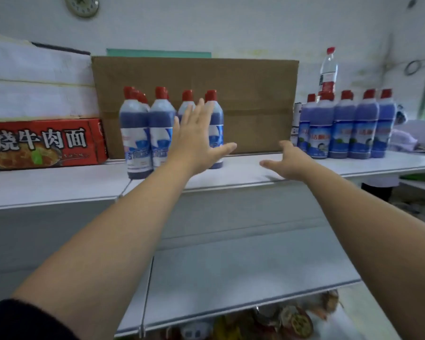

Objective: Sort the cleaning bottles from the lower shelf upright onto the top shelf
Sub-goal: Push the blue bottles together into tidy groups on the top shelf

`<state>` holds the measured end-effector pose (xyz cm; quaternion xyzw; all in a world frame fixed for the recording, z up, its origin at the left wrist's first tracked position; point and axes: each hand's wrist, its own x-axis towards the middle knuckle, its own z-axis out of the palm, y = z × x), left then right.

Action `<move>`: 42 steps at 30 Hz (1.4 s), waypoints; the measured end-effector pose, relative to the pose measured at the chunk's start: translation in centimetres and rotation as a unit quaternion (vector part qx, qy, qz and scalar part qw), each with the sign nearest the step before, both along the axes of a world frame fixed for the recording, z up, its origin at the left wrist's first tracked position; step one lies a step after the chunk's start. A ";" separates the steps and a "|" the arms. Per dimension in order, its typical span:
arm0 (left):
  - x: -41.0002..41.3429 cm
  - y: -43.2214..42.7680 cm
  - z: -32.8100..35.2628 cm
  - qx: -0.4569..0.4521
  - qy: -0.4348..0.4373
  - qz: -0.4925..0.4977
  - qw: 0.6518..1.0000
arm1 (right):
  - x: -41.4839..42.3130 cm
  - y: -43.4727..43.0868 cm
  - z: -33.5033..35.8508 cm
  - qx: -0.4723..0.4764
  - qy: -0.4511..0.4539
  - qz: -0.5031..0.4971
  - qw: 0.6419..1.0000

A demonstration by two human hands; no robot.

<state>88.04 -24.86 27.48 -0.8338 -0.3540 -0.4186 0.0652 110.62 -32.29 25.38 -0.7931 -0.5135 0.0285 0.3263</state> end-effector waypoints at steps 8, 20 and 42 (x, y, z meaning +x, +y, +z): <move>12.8 -4.7 -1.9 -0.259 0.132 -0.005 0.957 | 11.3 -10.3 -2.2 -0.015 -0.007 -0.091 0.996; 26.9 -2.9 0.1 -0.411 -0.004 -0.124 0.903 | 28.9 -14.1 -2.8 0.010 -0.004 -0.160 0.987; 38.2 5.4 3.0 -0.519 -0.171 -0.146 0.825 | 41.6 1.9 1.5 0.162 0.302 0.114 0.933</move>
